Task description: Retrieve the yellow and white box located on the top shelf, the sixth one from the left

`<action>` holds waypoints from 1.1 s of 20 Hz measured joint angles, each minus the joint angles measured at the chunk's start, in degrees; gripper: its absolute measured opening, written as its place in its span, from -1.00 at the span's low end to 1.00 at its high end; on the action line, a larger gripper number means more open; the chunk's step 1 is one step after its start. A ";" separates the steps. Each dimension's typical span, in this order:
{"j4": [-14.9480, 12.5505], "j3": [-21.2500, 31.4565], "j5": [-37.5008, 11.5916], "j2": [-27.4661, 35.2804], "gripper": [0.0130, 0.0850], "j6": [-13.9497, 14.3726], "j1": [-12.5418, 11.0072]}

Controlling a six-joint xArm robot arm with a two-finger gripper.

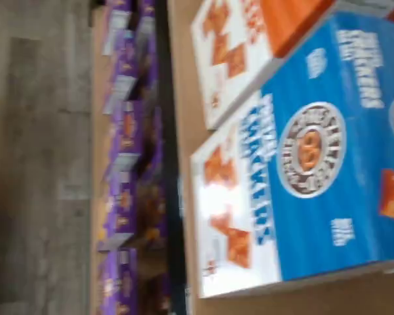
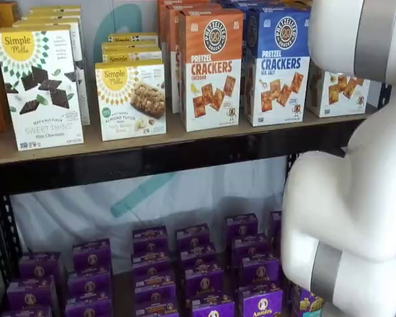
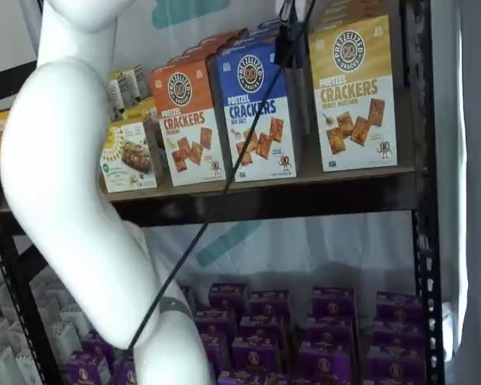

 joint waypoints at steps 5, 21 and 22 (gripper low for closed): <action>2.93 2.09 -7.80 -0.29 1.00 -0.35 0.72; -8.38 -5.43 -16.90 8.39 1.00 -1.37 8.62; -9.93 -6.43 -16.37 9.11 1.00 -1.21 9.19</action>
